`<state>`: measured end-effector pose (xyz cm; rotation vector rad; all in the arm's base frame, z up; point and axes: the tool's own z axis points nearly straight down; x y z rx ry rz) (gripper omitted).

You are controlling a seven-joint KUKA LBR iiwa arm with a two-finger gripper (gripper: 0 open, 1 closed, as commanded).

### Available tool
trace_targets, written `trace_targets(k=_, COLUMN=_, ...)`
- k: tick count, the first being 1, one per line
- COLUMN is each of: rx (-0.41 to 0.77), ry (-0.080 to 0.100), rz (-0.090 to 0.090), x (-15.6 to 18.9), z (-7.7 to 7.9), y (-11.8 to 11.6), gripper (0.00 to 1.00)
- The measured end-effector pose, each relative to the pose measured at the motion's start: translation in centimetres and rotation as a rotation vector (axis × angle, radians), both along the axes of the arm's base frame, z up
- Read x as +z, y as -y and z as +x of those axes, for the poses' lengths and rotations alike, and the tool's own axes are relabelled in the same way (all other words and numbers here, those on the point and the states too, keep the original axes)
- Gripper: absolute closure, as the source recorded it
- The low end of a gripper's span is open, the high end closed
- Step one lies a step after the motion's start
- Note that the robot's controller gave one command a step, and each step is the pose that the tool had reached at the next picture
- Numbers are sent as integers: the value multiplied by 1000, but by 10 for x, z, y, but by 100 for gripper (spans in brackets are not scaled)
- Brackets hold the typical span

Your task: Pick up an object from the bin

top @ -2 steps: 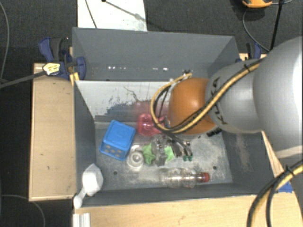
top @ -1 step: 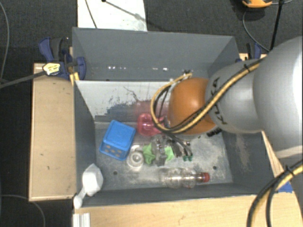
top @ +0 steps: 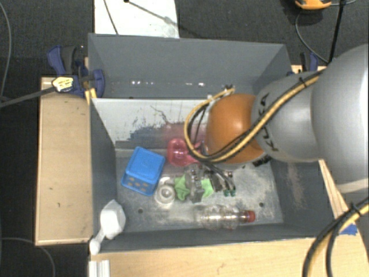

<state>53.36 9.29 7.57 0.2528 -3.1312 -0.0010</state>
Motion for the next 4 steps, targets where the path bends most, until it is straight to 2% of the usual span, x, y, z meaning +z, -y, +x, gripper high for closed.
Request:
trace_targets(k=1, rx=0, ry=-8, rz=-1, x=18, z=-2, y=0, gripper=100)
trace_targets(k=3, rx=-2, ry=6, rz=1, x=50, z=1, y=0, gripper=100)
trace_targets(k=4, rx=-3, ry=-1, rz=-1, x=61, z=0, y=0, gripper=100)
